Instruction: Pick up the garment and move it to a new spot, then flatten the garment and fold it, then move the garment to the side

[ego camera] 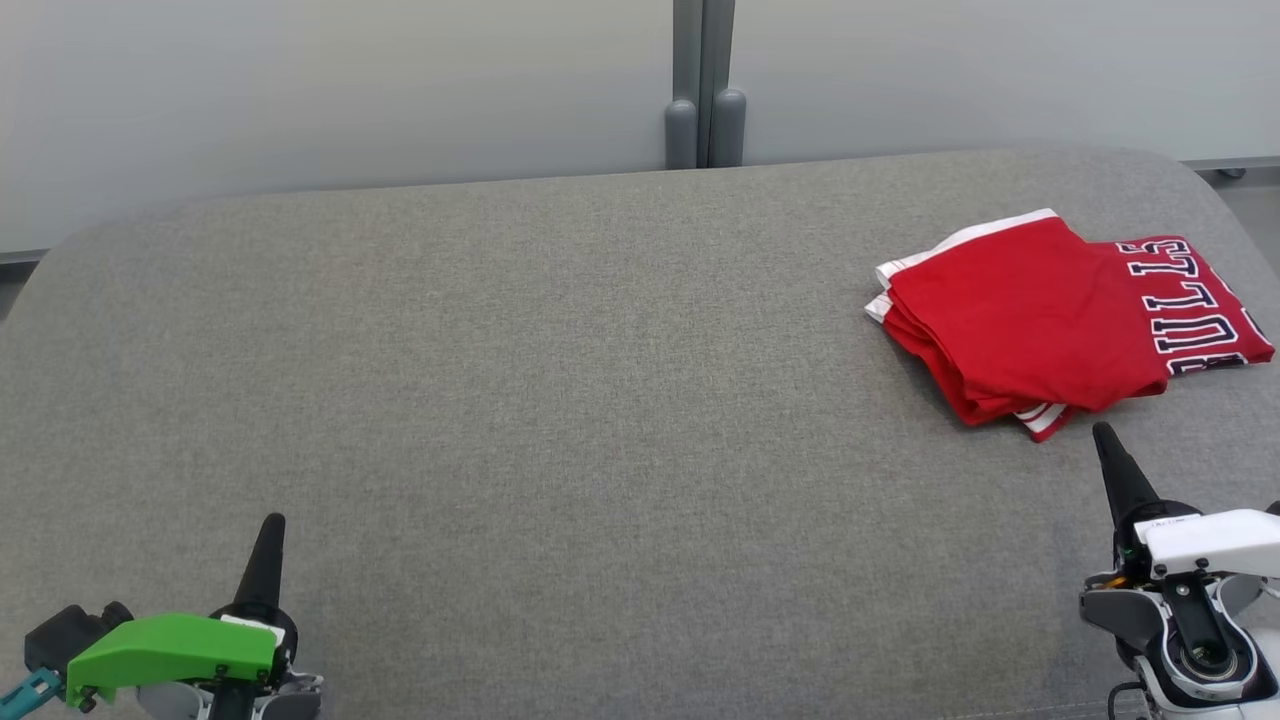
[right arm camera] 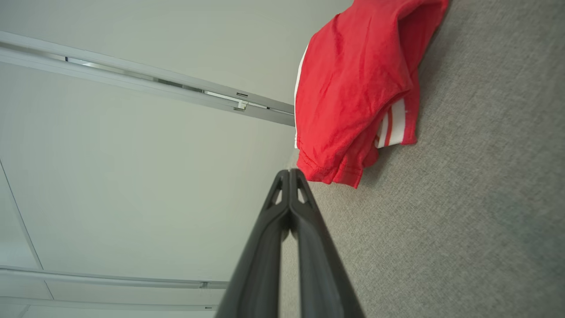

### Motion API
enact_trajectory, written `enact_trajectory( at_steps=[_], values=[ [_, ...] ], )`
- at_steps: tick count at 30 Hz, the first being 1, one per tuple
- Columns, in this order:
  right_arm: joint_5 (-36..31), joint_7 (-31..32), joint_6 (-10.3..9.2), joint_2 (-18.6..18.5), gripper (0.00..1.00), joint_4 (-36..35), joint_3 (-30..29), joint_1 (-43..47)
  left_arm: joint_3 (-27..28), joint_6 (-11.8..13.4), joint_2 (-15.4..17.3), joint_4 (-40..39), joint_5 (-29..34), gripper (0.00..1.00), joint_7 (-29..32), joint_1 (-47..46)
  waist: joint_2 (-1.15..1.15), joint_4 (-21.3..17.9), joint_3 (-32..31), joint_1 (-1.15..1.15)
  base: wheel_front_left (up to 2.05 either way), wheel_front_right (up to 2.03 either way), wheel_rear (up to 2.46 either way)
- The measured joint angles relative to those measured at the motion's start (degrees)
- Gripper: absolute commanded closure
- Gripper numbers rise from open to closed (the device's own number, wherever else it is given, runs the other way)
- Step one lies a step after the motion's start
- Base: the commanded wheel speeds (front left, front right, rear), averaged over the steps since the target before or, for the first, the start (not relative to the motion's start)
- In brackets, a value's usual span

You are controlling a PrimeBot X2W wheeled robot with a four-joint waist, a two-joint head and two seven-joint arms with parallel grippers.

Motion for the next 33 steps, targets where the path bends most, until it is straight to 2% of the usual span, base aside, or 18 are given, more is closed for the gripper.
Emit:
enact_trajectory(
  at_steps=[27,33],
  values=[
    [13.62,4.32,3.54,5.12,1.0,0.15,-5.69,-1.68,4.37,-3.32,-1.86,-0.45,-16.14,1.0,4.86,-2.07,0.0,0.07,-0.7,0.0,0.0,0.0,0.0],
    [13.63,4.32,3.54,5.2,1.0,0.2,-5.75,-1.68,4.66,-3.45,-1.89,-0.47,-16.26,1.0,4.86,-2.08,0.0,0.07,-0.7,0.0,0.0,0.0,0.0]
  ],
)
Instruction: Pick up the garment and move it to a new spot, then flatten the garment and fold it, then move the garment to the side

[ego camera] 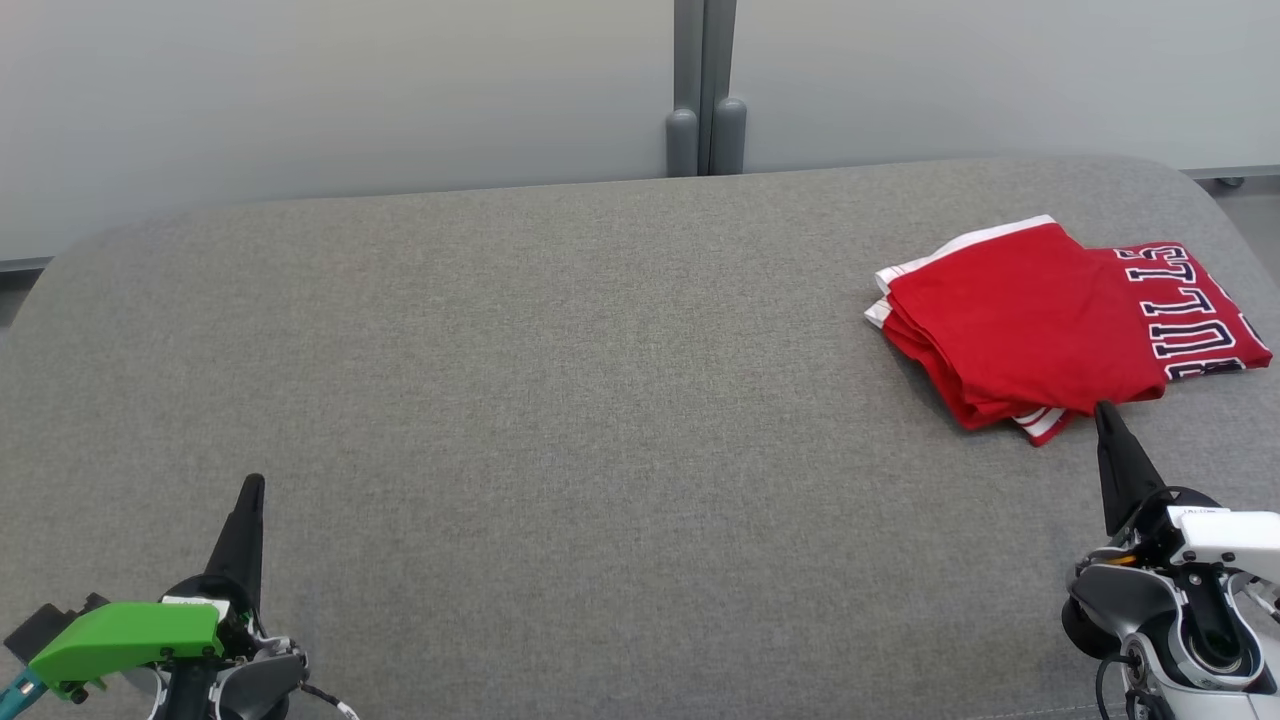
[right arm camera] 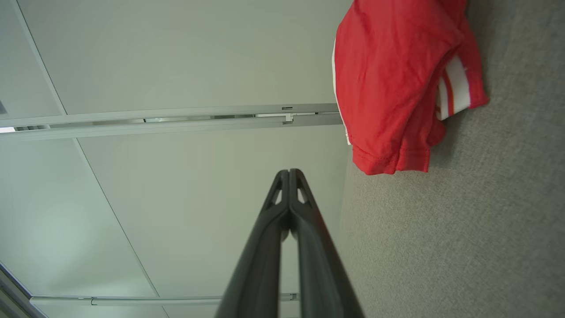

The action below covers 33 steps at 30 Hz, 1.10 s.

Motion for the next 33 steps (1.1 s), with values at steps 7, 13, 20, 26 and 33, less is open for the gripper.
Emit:
enact_trajectory(
  at_steps=[7,13,20,26,33],
  values=[
    [0.0,0.01,0.0,0.04,1.0,0.11,-0.04,0.0,0.05,0.0,-0.01,0.0,0.0,1.0,0.01,0.0,0.0,0.0,0.0,0.0,0.0,0.0,0.0],
    [0.0,0.01,0.0,0.12,1.0,0.2,-0.08,-0.01,0.09,0.0,-0.02,-0.02,0.0,1.0,0.0,0.0,0.0,0.0,0.0,0.0,0.0,0.0,0.0],
    [0.0,0.02,0.0,0.13,1.0,0.25,-0.14,-0.01,0.12,0.0,-0.03,-0.04,0.0,1.0,0.01,0.0,0.0,0.0,0.0,0.0,0.0,0.0,0.0],
    [0.0,0.2,0.01,0.15,1.0,0.29,-0.18,-0.01,0.14,0.0,-0.04,-0.05,0.0,1.0,0.01,0.0,0.0,0.0,0.0,0.0,0.0,0.0,0.0],
    [0.0,0.26,0.0,0.2,1.0,0.36,-0.22,-0.02,0.14,0.0,-0.04,-0.08,0.0,1.0,0.01,0.0,0.0,-0.01,0.0,0.0,0.0,0.0,0.0]
  ],
)
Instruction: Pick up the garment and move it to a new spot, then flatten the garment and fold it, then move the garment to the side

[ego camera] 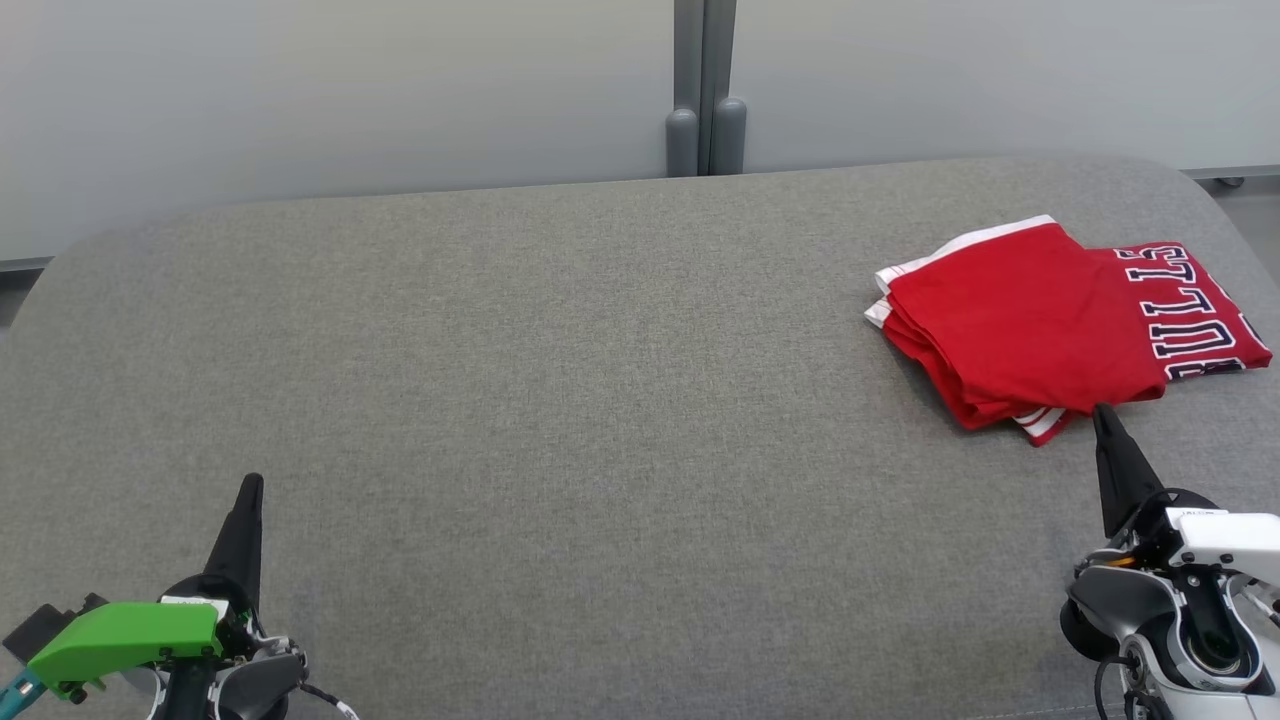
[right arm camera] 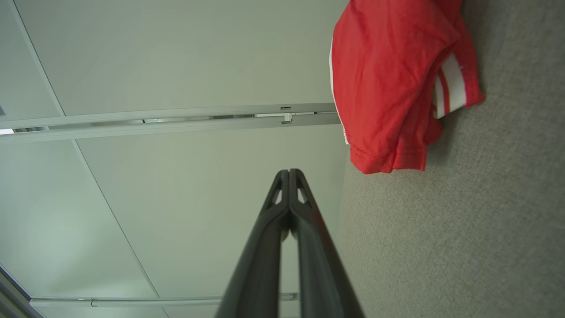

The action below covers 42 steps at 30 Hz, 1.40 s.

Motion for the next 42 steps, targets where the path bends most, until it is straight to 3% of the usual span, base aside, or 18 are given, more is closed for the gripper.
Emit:
enact_trajectory(
  at_steps=[42],
  values=[
    [0.0,0.16,0.01,0.22,1.0,0.19,-0.26,-0.02,0.0,0.0,-0.01,-0.11,0.0,1.0,0.0,0.0,0.0,0.0,0.0,0.0,0.0,0.0,0.0]
  ],
)
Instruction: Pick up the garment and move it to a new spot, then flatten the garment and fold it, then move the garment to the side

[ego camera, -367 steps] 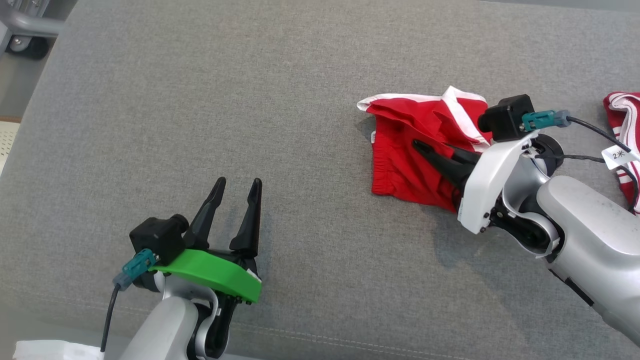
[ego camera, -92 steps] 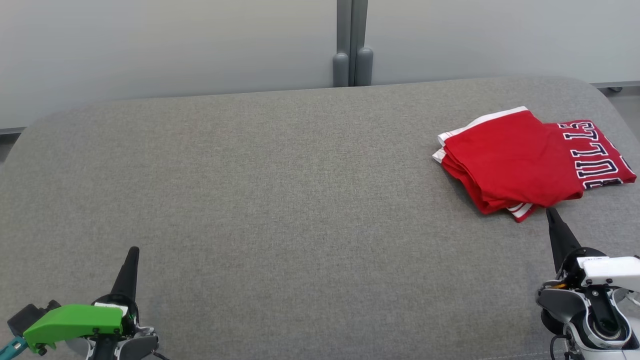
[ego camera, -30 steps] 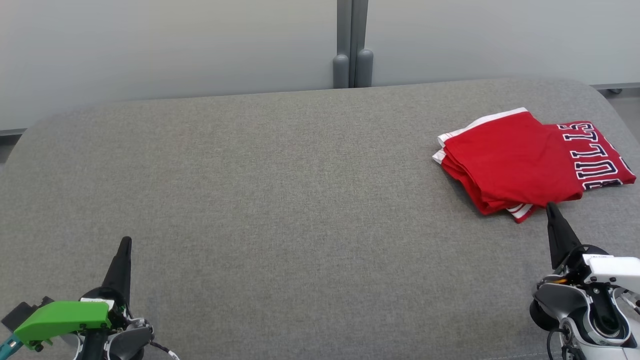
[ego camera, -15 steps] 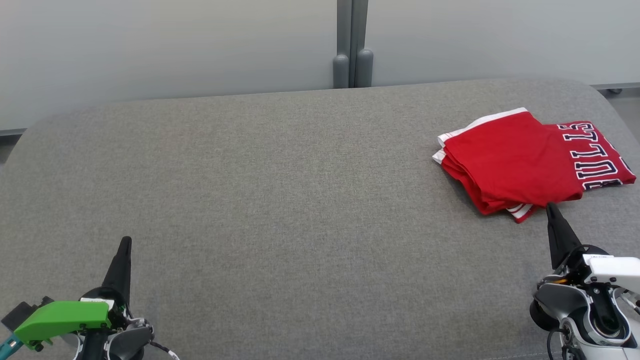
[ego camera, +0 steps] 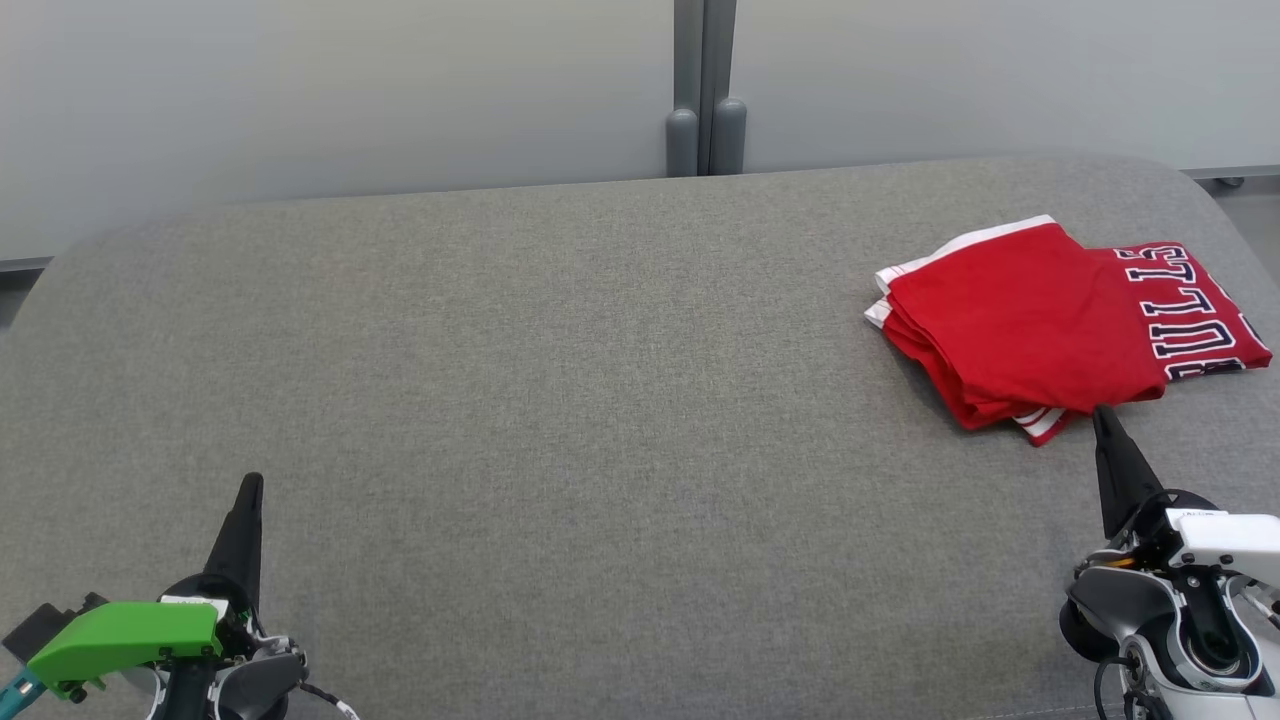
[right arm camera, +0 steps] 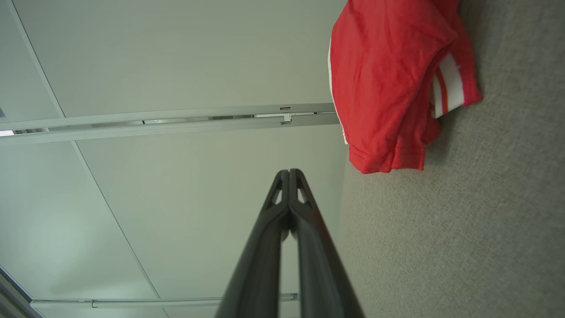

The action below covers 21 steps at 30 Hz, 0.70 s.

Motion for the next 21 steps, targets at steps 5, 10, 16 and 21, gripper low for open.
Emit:
enact_trajectory(
  at_steps=[5,10,16,21],
  values=[
    [0.0,0.0,0.0,0.02,1.0,0.0,-0.03,0.0,0.01,0.0,0.0,-0.01,0.0,1.0,0.0,0.0,0.0,0.0,0.0,0.0,0.0,0.0,0.0],
    [-0.01,0.0,0.0,0.04,1.0,0.0,-0.07,-0.01,0.01,0.0,0.0,-0.03,0.0,1.0,0.0,0.0,0.0,0.0,0.0,0.0,0.0,0.0,0.0],
    [-0.01,0.0,0.0,0.07,1.0,0.0,-0.09,-0.01,0.01,0.0,0.0,-0.05,0.0,1.0,0.0,0.0,0.0,0.0,0.0,0.0,0.0,0.0,0.0],
    [-0.01,0.0,0.0,0.08,1.0,-0.01,-0.13,-0.01,0.01,0.0,0.0,-0.08,0.0,1.0,0.0,0.0,0.0,0.0,0.0,0.0,0.0,0.0,0.0]
  ],
)
